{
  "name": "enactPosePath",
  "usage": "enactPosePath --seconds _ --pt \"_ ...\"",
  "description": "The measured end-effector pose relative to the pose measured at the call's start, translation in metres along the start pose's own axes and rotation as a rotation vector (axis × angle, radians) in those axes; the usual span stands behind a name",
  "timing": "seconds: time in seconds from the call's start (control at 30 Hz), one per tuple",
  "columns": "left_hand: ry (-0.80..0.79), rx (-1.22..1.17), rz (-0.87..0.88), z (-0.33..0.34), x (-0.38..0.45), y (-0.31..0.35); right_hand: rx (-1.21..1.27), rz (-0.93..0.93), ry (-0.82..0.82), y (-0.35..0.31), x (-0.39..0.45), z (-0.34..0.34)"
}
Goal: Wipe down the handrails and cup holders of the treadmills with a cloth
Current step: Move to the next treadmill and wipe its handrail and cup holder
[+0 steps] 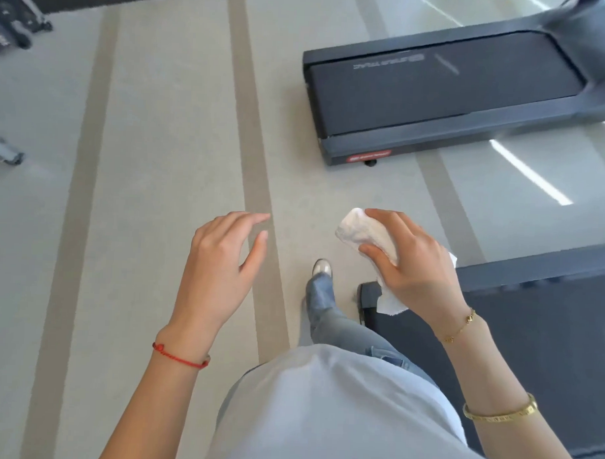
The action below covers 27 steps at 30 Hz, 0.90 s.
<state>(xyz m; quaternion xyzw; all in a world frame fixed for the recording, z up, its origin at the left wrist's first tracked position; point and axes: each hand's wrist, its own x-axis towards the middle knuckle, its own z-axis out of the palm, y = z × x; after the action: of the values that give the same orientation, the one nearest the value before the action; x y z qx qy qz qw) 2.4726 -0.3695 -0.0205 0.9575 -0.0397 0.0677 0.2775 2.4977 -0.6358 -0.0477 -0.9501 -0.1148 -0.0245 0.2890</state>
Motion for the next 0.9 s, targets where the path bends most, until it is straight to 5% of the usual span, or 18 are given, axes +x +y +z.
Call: enactPosePath --seconds 0.37,0.9 --pt "-0.071 -0.045 0.234 0.032 0.283 0.022 -0.073 0.157 0.171 0.061 0.207 -0.047" --pt "-0.381 -0.189 0.772 0.183 0.607 0.16 -0.14 0.669 0.5 0.21 0.357 -0.117"
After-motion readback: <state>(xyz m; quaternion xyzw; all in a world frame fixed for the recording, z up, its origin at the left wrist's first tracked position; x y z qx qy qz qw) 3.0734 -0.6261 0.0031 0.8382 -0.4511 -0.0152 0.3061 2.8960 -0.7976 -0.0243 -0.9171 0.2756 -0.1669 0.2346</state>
